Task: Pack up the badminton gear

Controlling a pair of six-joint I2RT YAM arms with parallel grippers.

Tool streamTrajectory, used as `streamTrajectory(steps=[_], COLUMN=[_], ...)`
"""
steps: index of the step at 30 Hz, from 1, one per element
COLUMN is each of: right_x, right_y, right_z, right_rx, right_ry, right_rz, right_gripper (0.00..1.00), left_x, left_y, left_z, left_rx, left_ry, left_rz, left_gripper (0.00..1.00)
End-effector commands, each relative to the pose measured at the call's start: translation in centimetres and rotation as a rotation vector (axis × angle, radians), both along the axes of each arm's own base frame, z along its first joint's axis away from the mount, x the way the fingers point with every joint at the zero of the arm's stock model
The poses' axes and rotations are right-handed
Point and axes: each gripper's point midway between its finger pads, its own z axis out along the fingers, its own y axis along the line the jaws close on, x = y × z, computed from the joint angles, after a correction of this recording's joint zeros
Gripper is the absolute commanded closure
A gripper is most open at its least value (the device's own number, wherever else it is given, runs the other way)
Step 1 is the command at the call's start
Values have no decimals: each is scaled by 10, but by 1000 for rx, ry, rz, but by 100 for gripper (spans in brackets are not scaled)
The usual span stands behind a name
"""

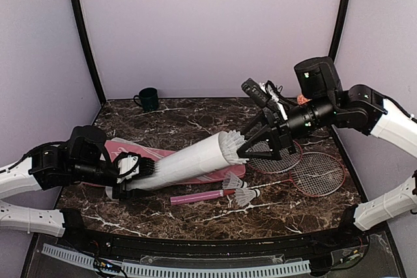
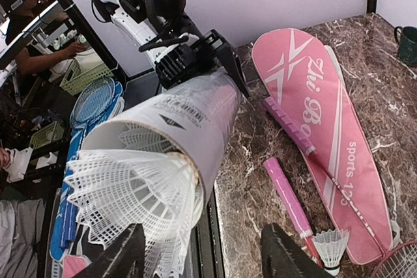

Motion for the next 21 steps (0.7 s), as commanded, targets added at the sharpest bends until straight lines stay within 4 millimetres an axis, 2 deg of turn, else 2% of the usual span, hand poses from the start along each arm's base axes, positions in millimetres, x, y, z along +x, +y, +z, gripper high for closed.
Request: streamTrajectory(steps=[1,3,6,16,21], right_x=[11,15,17,26,26], right_y=[6,7,11,32,47], right_z=[13,10,4,-10,-34], right_rx=[22,12,-8,-26,-75], right_ry=[-41,-44,-40,-27,-28], right_rz=[-55,-71,-74,-85,-77], right_gripper=[33,26,22,21,21], left_x=[-1,-1,-1,0,0], left_y=[-9,-10,-12,-18,-16], left_z=[27,28,28,32,32], left_rx=[-87,-88,-91,-104,-112], left_ry=[-34,-35,-35,-37,-37], left_rz=[-25,-27,-32,-42,-36], left_gripper=[65,65,65,66,67])
